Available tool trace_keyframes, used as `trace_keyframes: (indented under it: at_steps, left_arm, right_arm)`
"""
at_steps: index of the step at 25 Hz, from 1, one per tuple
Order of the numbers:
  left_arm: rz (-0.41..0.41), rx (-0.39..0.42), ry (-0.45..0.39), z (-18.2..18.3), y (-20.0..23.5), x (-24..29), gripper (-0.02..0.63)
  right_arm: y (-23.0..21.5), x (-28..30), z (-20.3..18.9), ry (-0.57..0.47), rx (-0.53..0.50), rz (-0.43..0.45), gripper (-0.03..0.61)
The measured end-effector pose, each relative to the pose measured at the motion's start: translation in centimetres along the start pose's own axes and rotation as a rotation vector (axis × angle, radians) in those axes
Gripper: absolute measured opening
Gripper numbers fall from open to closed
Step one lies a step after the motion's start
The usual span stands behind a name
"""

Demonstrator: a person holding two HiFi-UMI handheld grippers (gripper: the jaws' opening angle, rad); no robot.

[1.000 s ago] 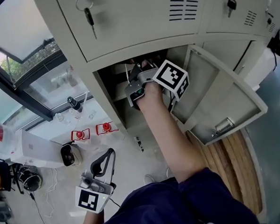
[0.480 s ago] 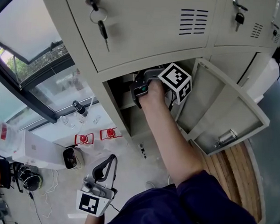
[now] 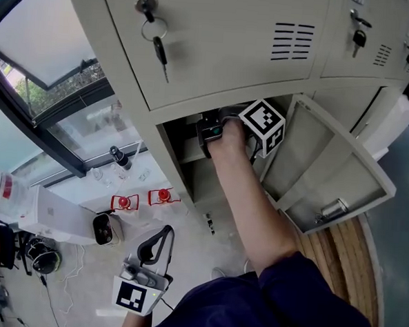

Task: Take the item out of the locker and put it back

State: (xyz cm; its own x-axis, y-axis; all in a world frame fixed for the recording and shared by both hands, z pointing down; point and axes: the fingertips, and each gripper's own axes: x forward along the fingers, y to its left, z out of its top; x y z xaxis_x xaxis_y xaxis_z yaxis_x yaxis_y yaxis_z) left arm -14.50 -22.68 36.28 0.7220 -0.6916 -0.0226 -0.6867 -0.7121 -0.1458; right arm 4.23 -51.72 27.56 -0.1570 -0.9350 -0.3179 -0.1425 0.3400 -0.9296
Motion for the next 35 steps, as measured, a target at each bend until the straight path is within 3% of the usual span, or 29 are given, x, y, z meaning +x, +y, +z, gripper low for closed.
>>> trace_keyframes:
  at_steps: [21,35]
  left_arm:
    - [0.009,-0.010,-0.002,0.2,-3.7,-2.3,0.003]
    - [-0.093,-0.011,-0.032,0.1,-5.5,-2.6,0.003]
  right_arm:
    - [4.2,-6.8,-1.5,0.065,0.014,0.155,0.018]
    - [6.1,-13.4,-3.6,0.160,-0.010,0.199,0.018]
